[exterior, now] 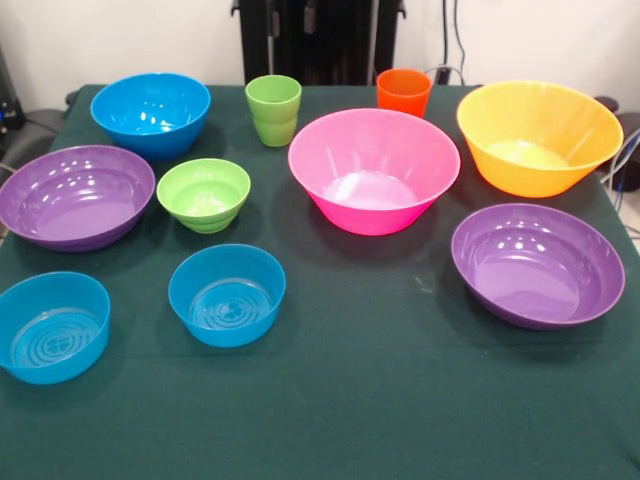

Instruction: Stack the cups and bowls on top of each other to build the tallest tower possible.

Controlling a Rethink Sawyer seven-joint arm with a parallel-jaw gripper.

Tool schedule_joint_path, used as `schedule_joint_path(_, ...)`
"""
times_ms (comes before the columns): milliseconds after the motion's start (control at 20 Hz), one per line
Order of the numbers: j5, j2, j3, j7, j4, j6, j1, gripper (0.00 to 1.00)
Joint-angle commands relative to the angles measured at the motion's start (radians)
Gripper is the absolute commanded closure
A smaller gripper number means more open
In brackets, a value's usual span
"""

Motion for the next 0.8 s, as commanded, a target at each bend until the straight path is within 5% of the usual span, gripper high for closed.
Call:
schedule_joint_path(50, -0.042, 0.076, 0.057, 0.097, -0.128, -0.058, 0.018, 0.0)
schedule_joint_path(800, -0.027, 0.142, 0.03, 0.092, -0.179, -0.139, 0.046, 0.0)
